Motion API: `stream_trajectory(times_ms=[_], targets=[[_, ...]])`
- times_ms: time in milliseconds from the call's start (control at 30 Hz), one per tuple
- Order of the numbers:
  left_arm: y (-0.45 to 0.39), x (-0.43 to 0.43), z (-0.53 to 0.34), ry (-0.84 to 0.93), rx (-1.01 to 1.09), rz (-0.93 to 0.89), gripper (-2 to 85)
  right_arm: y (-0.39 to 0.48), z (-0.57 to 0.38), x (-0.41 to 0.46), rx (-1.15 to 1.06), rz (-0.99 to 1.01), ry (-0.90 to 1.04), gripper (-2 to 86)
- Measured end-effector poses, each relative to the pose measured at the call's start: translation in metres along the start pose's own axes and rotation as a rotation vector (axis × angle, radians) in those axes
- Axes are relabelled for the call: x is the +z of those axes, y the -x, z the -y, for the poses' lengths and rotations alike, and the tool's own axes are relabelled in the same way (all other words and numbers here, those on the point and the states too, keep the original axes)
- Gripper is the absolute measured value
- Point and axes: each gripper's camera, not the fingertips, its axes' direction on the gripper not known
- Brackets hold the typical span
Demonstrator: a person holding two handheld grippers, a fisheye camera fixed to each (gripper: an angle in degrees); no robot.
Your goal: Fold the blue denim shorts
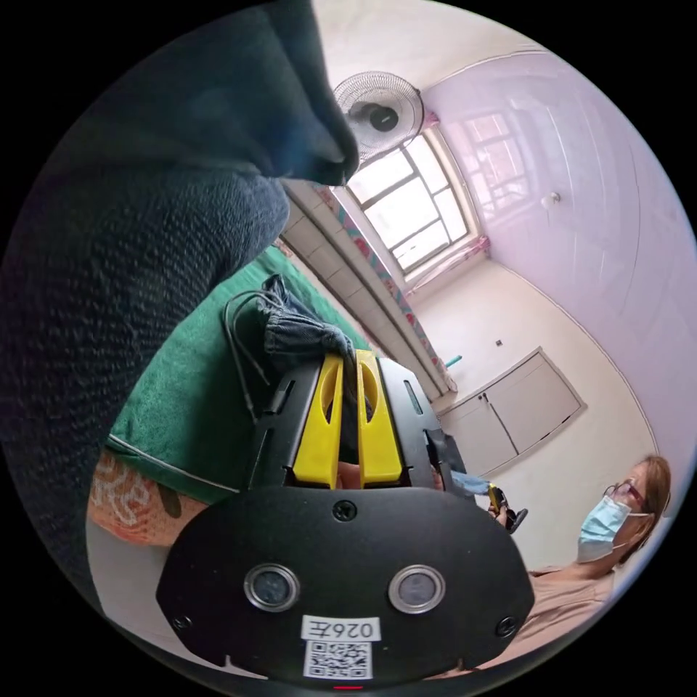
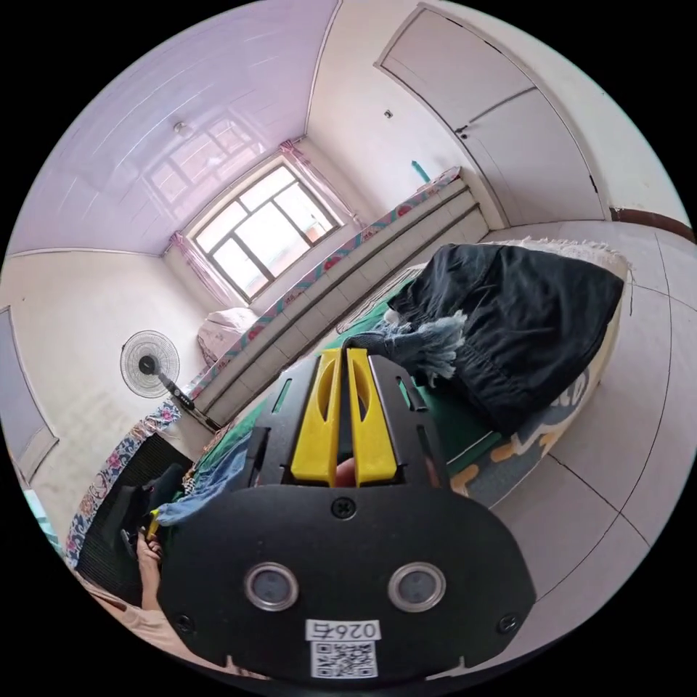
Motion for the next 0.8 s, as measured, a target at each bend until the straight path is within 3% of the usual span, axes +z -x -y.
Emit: stream_trajectory(times_ms=[200, 400, 500, 667, 800], targets=[[-0.024, 0.037, 0.047, -0.023, -0.011, 0.023, 1.3, 0.058, 0.039, 0.073, -0.054, 0.003, 0.029, -1.6], [-0.052, 0.139, 0.132, 0.04, 0.034, 0.146, 2.1, 0.129, 0.097, 0.227, -0.198, -0.173, 0.081, -1.6], [-0.055, 0.213, 0.18, 0.104, 0.037, 0.218, 3.3, 0.148, 0.12, 0.323, -0.214, -0.274, 0.117, -1.5], [-0.026, 0.347, 0.217, 0.396, 0.001, 0.427, 7.5, 0.146, 0.126, 0.51, -0.215, -0.429, 0.438, 0.0], [-0.045, 0.336, 0.205, 0.381, 0.091, 0.404, 6.0, 0.163, 0.105, 0.515, -0.267, -0.313, 0.379, 0.7]])
